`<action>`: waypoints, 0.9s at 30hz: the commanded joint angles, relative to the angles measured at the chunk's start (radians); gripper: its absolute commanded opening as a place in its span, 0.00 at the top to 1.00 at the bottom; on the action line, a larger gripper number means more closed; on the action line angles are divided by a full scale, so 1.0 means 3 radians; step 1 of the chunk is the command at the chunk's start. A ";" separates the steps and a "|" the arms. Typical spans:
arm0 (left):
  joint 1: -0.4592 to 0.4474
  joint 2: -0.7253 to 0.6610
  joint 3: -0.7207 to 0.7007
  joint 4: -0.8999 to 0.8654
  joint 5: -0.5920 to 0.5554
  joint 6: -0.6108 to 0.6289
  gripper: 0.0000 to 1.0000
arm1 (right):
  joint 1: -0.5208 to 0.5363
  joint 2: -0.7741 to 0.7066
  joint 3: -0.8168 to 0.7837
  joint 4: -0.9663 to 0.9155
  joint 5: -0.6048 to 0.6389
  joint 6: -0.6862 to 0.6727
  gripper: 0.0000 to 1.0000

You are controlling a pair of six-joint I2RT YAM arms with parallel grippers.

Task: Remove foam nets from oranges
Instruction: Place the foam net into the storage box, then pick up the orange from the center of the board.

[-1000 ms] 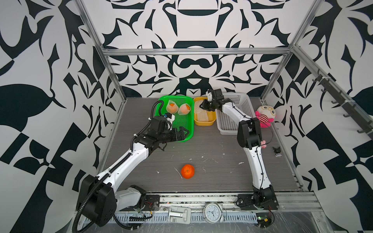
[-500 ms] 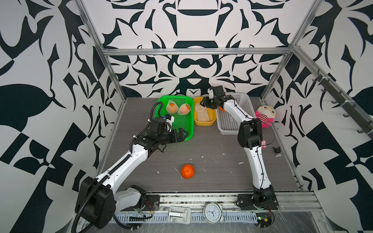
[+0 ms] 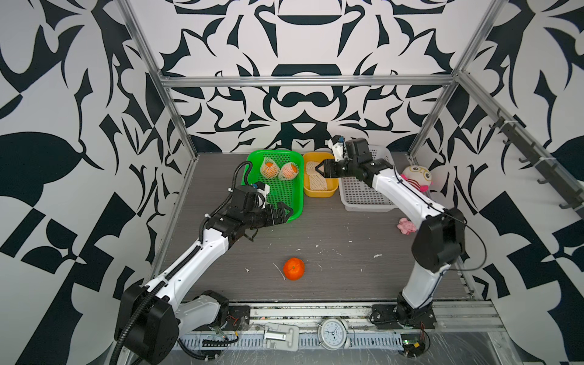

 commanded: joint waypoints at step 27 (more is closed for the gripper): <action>0.0030 -0.0365 -0.0502 -0.0532 0.0200 -0.0200 0.01 | 0.1780 -0.0784 -0.2631 0.1436 -0.0732 -0.2691 0.02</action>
